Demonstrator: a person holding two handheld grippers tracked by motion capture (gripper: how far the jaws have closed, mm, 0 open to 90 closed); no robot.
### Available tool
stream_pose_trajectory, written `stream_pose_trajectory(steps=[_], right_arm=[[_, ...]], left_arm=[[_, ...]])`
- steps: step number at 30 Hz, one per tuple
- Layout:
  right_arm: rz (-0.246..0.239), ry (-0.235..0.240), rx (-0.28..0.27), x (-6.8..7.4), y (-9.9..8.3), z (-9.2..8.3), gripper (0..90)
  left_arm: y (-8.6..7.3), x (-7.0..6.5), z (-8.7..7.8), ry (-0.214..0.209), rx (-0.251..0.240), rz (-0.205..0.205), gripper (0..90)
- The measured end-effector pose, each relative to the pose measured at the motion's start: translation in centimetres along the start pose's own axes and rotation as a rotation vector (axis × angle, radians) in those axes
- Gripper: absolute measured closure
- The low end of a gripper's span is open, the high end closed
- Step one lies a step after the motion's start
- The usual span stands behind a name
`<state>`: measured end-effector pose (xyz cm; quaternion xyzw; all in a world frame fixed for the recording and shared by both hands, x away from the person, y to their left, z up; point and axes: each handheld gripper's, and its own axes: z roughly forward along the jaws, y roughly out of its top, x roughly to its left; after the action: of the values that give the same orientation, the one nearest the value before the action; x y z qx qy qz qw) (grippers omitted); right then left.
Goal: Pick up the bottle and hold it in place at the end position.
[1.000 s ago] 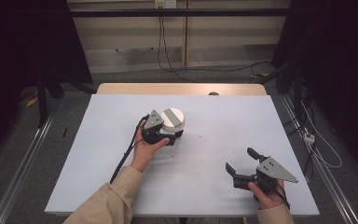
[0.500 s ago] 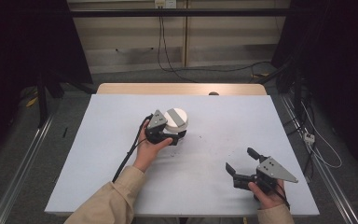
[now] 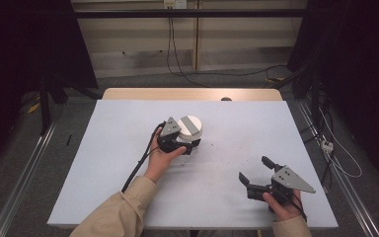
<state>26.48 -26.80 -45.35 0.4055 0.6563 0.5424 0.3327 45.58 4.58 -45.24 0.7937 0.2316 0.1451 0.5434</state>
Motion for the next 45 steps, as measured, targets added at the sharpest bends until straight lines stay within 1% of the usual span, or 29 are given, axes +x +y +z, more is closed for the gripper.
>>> stream_pose_trajectory(steps=[2,4,8,12,15,18,20,23,27,28,30,36,37,41,44,45], right_arm=[[0.000,-0.002,0.001,0.0,0.0,0.0,4.1],[-0.002,-0.001,0.001,0.0,0.0,0.0,4.1],[-0.001,0.001,0.003,0.0,0.0,0.1,4.1],[0.013,0.006,0.007,0.1,-0.1,0.2,4.1],[0.006,0.002,0.011,0.1,-0.1,0.2,4.1],[0.005,0.000,0.017,0.1,0.0,0.4,4.0],[0.008,-0.004,0.027,0.1,-0.1,0.7,4.1],[0.005,-0.013,0.046,0.1,0.1,1.3,4.3],[0.032,-0.010,0.085,0.1,0.4,2.5,4.3],[0.038,-0.011,0.093,0.1,0.6,2.9,4.7],[0.044,-0.005,0.103,0.3,0.8,3.4,5.6],[0.028,0.019,0.124,0.8,1.4,4.8,6.2],[0.035,0.022,0.124,0.9,1.5,5.0,6.7],[0.038,0.028,0.124,1.1,1.9,5.7,8.0],[0.047,0.028,0.122,1.3,2.2,6.2,11.1],[0.039,0.030,0.124,1.4,2.3,6.3,12.7]], left_arm=[[-0.1,-0.1,0.1,-0.003,0.000,-0.006,18.5],[-0.1,-0.1,0.2,-0.004,0.003,0.005,18.5],[-0.2,-0.3,0.3,-0.004,0.007,0.009,18.5],[-0.2,-0.4,0.4,-0.005,0.001,0.007,18.5],[-0.3,-0.5,0.4,0.001,-0.007,0.015,18.5],[-0.4,-0.5,0.5,0.007,-0.015,0.008,18.4],[-0.5,-0.5,0.5,0.003,-0.019,-0.005,18.4],[-0.6,-0.4,0.5,0.001,-0.025,-0.010,18.4],[-0.6,-0.5,0.6,0.003,-0.025,0.005,18.4],[-0.6,-0.5,0.6,0.000,-0.030,-0.005,18.4],[-0.7,-0.5,0.6,-0.001,-0.030,-0.001,18.4],[-0.7,-0.5,0.5,-0.001,-0.028,-0.001,18.4],[-0.7,-0.5,0.5,0.000,-0.027,0.002,18.4],[-0.7,-0.6,0.5,0.001,-0.032,-0.003,18.4],[-0.7,-0.6,0.5,0.003,-0.030,0.003,18.4],[-0.7,-0.6,0.5,0.003,-0.030,0.003,18.4]])
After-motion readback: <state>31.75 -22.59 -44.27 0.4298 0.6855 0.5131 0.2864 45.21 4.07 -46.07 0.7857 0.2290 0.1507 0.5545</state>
